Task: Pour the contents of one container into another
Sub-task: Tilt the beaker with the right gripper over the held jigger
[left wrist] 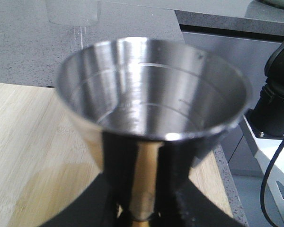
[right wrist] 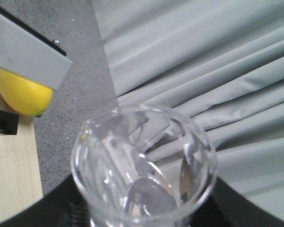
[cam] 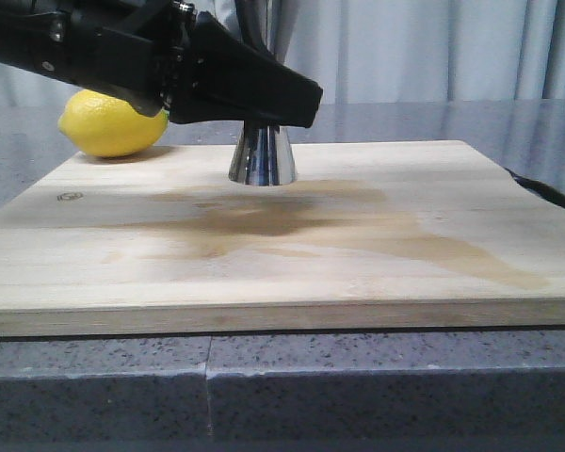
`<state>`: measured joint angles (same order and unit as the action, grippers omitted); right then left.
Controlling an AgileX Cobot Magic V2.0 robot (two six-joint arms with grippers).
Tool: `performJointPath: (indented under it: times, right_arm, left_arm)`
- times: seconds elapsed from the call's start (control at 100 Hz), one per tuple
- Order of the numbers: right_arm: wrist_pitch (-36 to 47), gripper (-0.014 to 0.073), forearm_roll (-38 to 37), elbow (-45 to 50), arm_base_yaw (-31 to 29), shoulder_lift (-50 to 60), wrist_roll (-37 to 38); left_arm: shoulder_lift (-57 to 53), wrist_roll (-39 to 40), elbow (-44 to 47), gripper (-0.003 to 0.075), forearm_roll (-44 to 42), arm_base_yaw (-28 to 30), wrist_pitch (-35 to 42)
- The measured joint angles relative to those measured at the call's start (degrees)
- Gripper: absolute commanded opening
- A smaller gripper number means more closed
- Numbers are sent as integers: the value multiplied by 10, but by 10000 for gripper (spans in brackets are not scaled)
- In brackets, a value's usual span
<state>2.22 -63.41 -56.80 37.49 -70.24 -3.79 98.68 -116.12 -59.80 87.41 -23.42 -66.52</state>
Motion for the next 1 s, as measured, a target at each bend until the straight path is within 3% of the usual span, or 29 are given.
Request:
performJointPath:
  times: [1.0]
  right_arm:
    - [0, 204, -32, 0, 0, 0, 0]
  left_arm:
    - [0, 1, 0, -19, 0, 0, 0]
